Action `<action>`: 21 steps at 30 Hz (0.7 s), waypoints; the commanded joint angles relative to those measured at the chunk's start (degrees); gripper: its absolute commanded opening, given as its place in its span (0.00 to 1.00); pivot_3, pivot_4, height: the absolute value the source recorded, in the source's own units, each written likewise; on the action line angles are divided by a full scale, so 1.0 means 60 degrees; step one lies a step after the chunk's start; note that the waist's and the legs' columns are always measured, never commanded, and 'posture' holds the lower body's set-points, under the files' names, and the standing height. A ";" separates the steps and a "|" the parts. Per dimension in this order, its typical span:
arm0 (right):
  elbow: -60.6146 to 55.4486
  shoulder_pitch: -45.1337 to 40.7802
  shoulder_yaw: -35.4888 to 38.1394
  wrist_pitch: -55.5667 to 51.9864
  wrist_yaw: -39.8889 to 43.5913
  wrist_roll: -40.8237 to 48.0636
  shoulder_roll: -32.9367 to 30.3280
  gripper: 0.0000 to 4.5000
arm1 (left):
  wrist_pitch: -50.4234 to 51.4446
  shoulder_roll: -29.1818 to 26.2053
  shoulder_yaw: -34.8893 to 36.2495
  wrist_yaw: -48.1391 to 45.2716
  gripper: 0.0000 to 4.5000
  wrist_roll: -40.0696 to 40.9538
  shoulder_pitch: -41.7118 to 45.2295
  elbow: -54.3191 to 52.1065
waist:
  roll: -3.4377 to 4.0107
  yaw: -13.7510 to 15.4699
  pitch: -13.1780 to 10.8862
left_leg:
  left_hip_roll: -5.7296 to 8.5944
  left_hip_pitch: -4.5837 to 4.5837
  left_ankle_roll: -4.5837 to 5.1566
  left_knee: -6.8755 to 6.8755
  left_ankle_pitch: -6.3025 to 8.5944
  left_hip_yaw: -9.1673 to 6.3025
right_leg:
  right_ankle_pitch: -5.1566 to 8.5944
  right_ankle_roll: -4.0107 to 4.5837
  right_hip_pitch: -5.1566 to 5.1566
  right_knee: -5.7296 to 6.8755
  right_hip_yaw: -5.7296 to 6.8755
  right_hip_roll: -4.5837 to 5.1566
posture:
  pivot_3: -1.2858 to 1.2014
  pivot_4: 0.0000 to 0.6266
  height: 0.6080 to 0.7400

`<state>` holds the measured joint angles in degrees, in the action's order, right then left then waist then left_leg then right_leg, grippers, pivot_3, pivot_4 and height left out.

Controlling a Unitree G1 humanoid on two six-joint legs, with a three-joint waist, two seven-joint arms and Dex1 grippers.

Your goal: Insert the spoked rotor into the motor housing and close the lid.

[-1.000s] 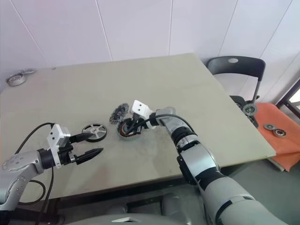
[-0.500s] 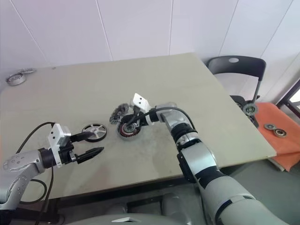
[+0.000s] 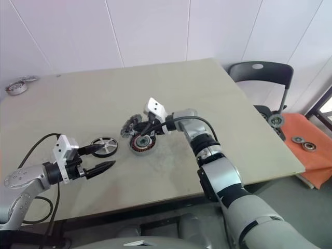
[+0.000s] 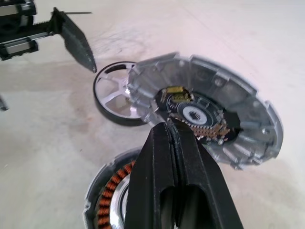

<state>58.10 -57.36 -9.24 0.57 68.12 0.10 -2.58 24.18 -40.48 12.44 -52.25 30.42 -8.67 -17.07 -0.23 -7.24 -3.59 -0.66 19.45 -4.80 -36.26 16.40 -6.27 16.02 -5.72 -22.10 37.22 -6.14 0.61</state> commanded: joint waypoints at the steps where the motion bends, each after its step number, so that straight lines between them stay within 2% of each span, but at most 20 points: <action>1: -0.0250 -0.0215 -0.0058 0.0171 -0.0179 0.0041 0.0301 0.01 | -0.0189 0.0000 0.0128 0.0032 1.00 -0.0004 0.0164 -0.0149 | 0.0000 0.0002 0.0000 | 0.0000 0.0001 0.0000 0.0001 0.0000 0.0000 | 0.0000 0.0000 -0.0002 0.0000 0.0000 0.0000 | 0.52 0.00 1.00; 11: 0.0266 -0.0524 -0.0181 0.0548 -0.1096 -0.0200 0.0955 0.01 | -0.0233 0.0127 0.0149 0.0119 1.00 -0.0034 0.0052 -0.0223 | -0.0001 0.0003 0.0000 | 0.0000 0.0004 0.0000 0.0002 0.0000 0.0000 | 0.0000 0.0000 -0.0007 0.0000 0.0000 0.0000 | 0.52 0.00 1.00; 21: 0.0747 -0.0562 -0.0277 0.1074 -0.1686 -0.0498 0.1133 0.01 | -0.0233 0.0072 0.0249 0.0191 1.00 0.0035 -0.0121 -0.0332 | -0.0001 0.0008 0.0000 | 0.0000 0.0005 0.0000 0.0003 0.0000 0.0000 | 0.0000 0.0000 -0.0008 0.0000 0.0000 0.0000 | 0.52 0.00 1.00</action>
<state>62.84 -59.03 -10.89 5.91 58.70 -2.71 3.68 23.61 -39.73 12.51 -51.11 30.42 -9.51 -17.13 -0.23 -7.19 -3.59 -0.66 19.47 -4.80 -36.25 16.40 -6.27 16.03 -5.72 -22.14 37.22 -6.14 0.62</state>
